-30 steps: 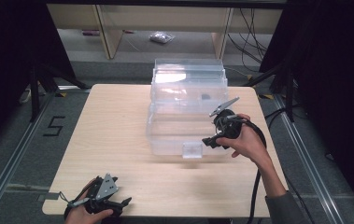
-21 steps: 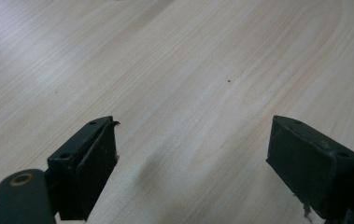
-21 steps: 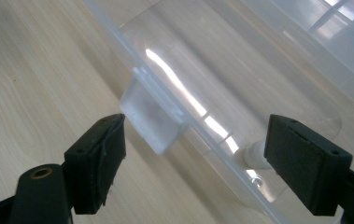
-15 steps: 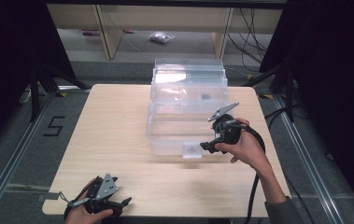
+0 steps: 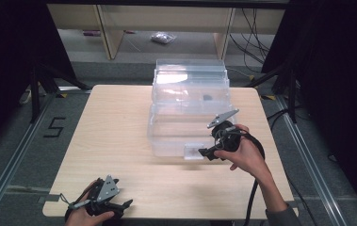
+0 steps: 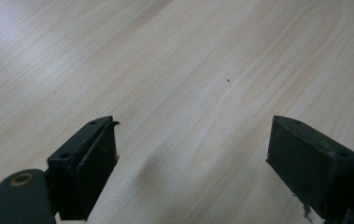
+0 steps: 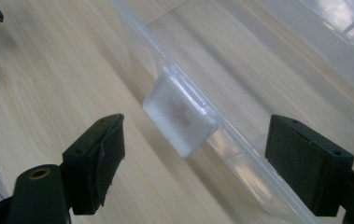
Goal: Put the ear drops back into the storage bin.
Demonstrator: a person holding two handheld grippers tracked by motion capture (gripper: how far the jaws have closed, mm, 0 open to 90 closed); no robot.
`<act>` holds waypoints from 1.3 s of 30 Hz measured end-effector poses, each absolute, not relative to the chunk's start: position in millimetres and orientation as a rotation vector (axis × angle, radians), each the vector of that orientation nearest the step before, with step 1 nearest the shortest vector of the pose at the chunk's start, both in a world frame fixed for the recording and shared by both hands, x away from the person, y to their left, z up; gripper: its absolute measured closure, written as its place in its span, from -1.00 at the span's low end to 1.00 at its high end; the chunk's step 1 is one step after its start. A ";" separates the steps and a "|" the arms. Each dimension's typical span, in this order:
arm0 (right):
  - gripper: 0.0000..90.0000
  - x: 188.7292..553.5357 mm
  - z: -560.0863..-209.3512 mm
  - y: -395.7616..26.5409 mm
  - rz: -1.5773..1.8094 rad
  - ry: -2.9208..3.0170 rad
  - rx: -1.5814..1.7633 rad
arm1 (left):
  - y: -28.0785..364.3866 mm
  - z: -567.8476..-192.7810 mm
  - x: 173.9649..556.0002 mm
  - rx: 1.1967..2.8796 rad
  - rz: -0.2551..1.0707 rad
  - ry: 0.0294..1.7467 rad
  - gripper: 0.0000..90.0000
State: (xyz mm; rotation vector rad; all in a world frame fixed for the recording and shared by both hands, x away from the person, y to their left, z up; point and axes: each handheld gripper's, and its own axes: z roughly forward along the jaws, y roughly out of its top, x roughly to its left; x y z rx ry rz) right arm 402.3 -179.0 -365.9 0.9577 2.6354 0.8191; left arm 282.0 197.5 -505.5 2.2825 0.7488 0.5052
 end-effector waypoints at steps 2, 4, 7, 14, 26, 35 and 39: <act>-0.54 403.5 -366.3 -180.7 0.828 2.642 0.912 | 197.5 -505.4 282.0 2.282 0.506 0.748 -0.66; -0.54 400.3 -368.8 -179.8 0.853 2.635 0.921 | 197.7 -505.8 282.4 2.285 0.509 0.750 -0.66; -0.55 396.0 -372.9 -179.4 0.870 2.629 0.956 | 196.8 -506.7 281.8 2.270 0.501 0.761 -0.66; -0.55 391.3 -380.1 -180.8 0.916 2.625 0.920 | 197.6 -506.0 282.4 2.288 0.508 0.749 -0.66; -0.57 379.4 -392.4 -181.2 0.988 2.572 0.872 | 196.9 -506.9 282.1 2.269 0.505 0.764 -0.66; -0.54 373.0 -404.9 -183.2 0.999 2.570 0.870 | 197.0 -506.8 282.1 2.268 0.505 0.764 -0.66; -0.54 370.5 -409.4 -185.8 0.990 2.570 0.877 | 196.7 -506.9 282.0 2.268 0.504 0.761 -0.66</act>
